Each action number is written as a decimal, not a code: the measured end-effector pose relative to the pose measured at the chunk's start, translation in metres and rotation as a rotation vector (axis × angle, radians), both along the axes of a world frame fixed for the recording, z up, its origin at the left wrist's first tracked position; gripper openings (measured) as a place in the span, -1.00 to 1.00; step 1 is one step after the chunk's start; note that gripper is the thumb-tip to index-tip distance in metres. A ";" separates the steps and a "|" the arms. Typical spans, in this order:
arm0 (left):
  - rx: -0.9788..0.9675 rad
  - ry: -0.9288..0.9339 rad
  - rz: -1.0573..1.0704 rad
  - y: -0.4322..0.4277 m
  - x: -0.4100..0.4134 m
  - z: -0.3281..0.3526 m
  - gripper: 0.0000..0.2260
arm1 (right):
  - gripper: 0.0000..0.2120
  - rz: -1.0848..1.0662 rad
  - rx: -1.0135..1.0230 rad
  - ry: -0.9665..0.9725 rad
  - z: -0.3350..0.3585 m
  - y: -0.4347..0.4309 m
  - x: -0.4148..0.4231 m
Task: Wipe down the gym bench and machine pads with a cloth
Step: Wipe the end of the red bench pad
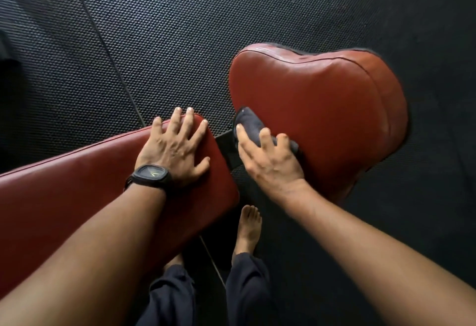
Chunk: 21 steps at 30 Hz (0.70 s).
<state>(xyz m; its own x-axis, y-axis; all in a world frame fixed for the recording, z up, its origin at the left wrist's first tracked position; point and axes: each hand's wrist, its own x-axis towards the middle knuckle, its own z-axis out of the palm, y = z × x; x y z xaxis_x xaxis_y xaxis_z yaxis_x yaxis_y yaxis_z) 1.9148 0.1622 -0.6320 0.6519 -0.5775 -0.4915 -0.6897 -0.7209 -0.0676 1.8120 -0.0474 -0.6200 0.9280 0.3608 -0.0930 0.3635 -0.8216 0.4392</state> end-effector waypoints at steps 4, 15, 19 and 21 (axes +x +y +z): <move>-0.028 -0.001 0.006 -0.001 -0.001 -0.001 -0.19 | -0.51 0.188 -0.118 0.112 -0.018 0.003 0.037; -0.012 0.005 -0.001 0.000 -0.001 -0.006 -0.19 | -0.64 -0.068 -0.045 -0.044 0.015 0.000 0.063; -0.032 0.004 0.012 0.001 -0.001 -0.006 -0.19 | -0.57 0.063 -0.121 0.068 0.000 0.001 0.100; -0.042 0.003 0.016 0.001 -0.001 -0.006 -0.19 | -0.60 -0.032 -0.111 0.072 0.015 -0.003 0.130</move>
<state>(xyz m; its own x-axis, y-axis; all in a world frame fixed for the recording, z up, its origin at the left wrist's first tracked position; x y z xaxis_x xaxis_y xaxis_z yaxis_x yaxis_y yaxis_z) 1.9134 0.1630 -0.6384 0.6600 -0.5867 -0.4691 -0.6779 -0.7343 -0.0354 1.9421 -0.0503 -0.6050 0.9284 0.3151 -0.1971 0.3717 -0.7812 0.5016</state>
